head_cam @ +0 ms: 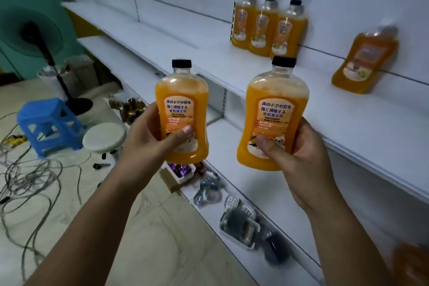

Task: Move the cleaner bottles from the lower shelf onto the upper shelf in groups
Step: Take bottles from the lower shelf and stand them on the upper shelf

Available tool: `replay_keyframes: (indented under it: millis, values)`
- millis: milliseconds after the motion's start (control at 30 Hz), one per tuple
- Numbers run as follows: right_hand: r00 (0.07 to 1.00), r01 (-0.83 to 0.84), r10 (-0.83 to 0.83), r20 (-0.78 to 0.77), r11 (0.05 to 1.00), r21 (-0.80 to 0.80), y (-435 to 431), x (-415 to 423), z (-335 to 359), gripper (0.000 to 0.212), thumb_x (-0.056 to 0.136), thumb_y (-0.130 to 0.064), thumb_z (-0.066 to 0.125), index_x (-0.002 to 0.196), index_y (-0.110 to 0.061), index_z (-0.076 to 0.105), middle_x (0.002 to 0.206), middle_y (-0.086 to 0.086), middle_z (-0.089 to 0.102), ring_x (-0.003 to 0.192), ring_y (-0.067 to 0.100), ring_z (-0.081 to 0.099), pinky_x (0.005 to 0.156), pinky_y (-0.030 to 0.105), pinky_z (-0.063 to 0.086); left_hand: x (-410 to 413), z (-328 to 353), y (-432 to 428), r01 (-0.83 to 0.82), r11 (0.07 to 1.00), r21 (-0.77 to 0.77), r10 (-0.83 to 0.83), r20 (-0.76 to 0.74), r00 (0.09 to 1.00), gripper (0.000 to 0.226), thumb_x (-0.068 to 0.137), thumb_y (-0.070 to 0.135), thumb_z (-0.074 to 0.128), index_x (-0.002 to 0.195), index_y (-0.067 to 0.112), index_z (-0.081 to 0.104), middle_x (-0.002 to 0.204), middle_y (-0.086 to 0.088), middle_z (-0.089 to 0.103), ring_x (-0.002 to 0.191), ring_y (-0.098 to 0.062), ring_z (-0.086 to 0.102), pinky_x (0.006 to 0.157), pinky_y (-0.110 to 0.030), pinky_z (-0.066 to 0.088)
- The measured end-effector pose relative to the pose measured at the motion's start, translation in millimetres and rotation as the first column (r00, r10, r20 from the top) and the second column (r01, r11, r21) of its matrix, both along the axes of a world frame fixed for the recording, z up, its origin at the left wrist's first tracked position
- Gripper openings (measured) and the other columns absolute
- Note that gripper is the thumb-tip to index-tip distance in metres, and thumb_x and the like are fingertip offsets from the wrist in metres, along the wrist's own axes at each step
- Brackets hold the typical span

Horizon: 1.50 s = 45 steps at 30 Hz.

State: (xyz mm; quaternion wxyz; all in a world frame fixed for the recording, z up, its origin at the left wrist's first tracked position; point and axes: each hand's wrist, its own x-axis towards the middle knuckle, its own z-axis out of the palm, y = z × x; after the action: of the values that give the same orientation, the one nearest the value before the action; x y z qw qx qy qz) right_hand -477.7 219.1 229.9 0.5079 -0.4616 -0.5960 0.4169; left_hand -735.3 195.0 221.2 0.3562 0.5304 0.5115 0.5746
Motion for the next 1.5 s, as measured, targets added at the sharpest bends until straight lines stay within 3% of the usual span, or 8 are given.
replay_keyframes:
  millis: [333,500,700,867,1033,1167,1400,1500]
  values:
    - [0.99,0.141,-0.142,0.011,0.988,0.063,142,-26,39,0.041,0.076,-0.035,0.089,0.113,-0.032,0.069,0.104,-0.017,0.078,0.099,0.008,0.075,0.09,0.043,0.062,-24,46,153,0.043,0.996,0.077,-0.036,-0.095,0.995,0.054,0.077,0.029,0.078,0.126,0.038,0.057,0.109,0.018,0.076,0.102,-0.003,0.074,0.075,-0.013,0.057]
    - [0.963,0.26,-0.265,0.038,0.96,0.101,189,-43,49,0.067,0.062,-0.053,0.083,0.123,-0.032,0.065,0.11,-0.02,0.076,0.102,0.0,0.072,0.084,0.023,0.058,-43,53,237,0.148,0.984,0.101,-0.131,-0.161,0.978,0.066,0.08,0.033,0.081,0.14,0.026,0.054,0.118,0.011,0.075,0.109,-0.011,0.073,0.087,-0.027,0.062]
    - [0.869,0.474,-0.485,0.097,0.873,0.113,245,-76,42,0.062,0.076,-0.037,0.089,0.131,-0.029,0.06,0.119,-0.014,0.073,0.109,0.007,0.07,0.095,0.035,0.059,-70,54,341,0.3,0.947,0.112,-0.274,-0.201,0.94,0.068,0.077,0.039,0.082,0.139,0.033,0.054,0.12,0.018,0.074,0.109,-0.003,0.072,0.081,-0.018,0.06]
    - [0.818,0.537,-0.546,0.184,0.838,0.098,290,-107,54,0.065,0.081,-0.034,0.087,0.136,-0.031,0.052,0.121,-0.021,0.066,0.101,-0.009,0.063,0.077,0.007,0.05,-81,61,423,0.428,0.897,0.107,-0.385,-0.284,0.878,0.065,0.079,0.04,0.085,0.137,0.034,0.054,0.123,0.016,0.071,0.108,-0.003,0.07,0.082,-0.019,0.057]
    - [0.762,0.597,-0.602,0.239,0.796,0.105,326,-120,71,0.067,0.082,-0.029,0.088,0.138,-0.029,0.049,0.132,-0.011,0.064,0.116,0.008,0.064,0.096,0.031,0.054,-70,64,487,0.539,0.837,0.09,-0.484,-0.337,0.808,0.067,0.077,0.034,0.091,0.135,0.029,0.057,0.123,0.012,0.071,0.107,-0.009,0.07,0.086,-0.028,0.06]
    - [0.734,0.637,-0.631,0.25,0.768,0.07,349,-117,78,0.064,0.08,-0.025,0.09,0.132,-0.027,0.052,0.131,-0.008,0.066,0.118,0.013,0.065,0.105,0.044,0.055,-53,63,515,0.571,0.818,0.071,-0.507,-0.381,0.773,0.063,0.077,0.028,0.093,0.129,0.031,0.057,0.115,0.016,0.069,0.097,0.001,0.068,0.067,-0.006,0.052]
    - [0.676,0.69,-0.676,0.292,0.721,0.071,374,-110,60,0.073,0.079,-0.025,0.091,0.14,-0.023,0.053,0.135,-0.004,0.066,0.122,0.017,0.064,0.105,0.047,0.054,-43,55,532,0.57,0.82,0.051,-0.511,-0.384,0.769,0.065,0.078,0.033,0.091,0.129,0.035,0.05,0.112,0.024,0.061,0.095,0.007,0.06,0.06,-0.002,0.045]
    - [0.67,0.701,-0.691,0.272,0.709,0.075,378,-110,54,0.072,0.08,-0.025,0.09,0.142,-0.024,0.051,0.136,-0.004,0.065,0.124,0.017,0.063,0.105,0.048,0.055,-40,51,538,0.569,0.82,0.056,-0.499,-0.415,0.761,0.069,0.079,0.04,0.089,0.133,0.038,0.046,0.133,0.012,0.056,0.104,-0.001,0.058,0.072,-0.009,0.041]
